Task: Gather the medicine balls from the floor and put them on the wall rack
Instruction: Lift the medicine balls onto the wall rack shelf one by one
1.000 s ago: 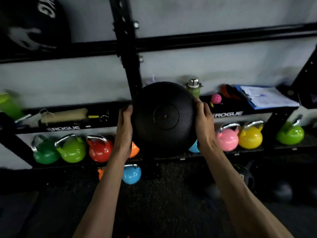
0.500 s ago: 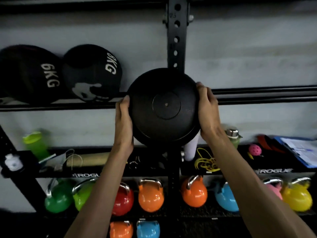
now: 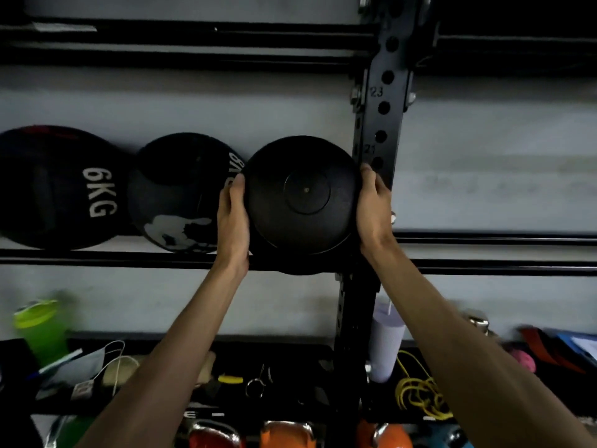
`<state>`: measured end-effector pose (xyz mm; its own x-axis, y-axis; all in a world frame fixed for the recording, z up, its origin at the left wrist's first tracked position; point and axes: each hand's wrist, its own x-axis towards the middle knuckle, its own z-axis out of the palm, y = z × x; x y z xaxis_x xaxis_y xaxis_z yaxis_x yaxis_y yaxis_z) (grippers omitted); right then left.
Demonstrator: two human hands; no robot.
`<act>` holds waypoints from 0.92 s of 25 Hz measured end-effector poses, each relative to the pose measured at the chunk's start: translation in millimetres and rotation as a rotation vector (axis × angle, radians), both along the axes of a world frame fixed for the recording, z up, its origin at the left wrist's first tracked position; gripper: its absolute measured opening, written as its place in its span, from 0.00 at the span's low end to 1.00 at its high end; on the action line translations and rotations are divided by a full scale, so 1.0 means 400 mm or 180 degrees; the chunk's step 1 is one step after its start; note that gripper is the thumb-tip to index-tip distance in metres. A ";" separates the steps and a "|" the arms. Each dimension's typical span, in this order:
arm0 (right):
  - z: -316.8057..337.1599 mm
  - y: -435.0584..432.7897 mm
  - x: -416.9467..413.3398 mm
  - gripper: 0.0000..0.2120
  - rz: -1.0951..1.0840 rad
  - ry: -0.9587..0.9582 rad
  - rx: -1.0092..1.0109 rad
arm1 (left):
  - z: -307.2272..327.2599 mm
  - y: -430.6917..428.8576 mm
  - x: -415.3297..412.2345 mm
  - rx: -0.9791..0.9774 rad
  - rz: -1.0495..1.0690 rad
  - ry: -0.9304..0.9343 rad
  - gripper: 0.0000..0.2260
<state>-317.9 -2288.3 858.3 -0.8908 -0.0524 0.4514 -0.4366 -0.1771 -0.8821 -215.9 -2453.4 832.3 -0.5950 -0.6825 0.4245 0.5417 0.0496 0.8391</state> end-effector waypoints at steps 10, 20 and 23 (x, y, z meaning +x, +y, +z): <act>-0.055 -0.057 -0.116 0.17 -0.0159 0.1423 -0.0137 | 0.001 0.011 -0.107 -0.0597 0.1776 0.0798 0.11; 0.006 -0.098 -0.176 0.18 -0.0240 0.1337 0.0562 | 0.011 -0.060 -0.178 -0.2569 0.1560 0.0582 0.15; 0.022 -0.108 -0.162 0.18 -0.0259 0.1197 0.0866 | 0.022 -0.079 -0.185 -0.2388 0.1377 0.0425 0.15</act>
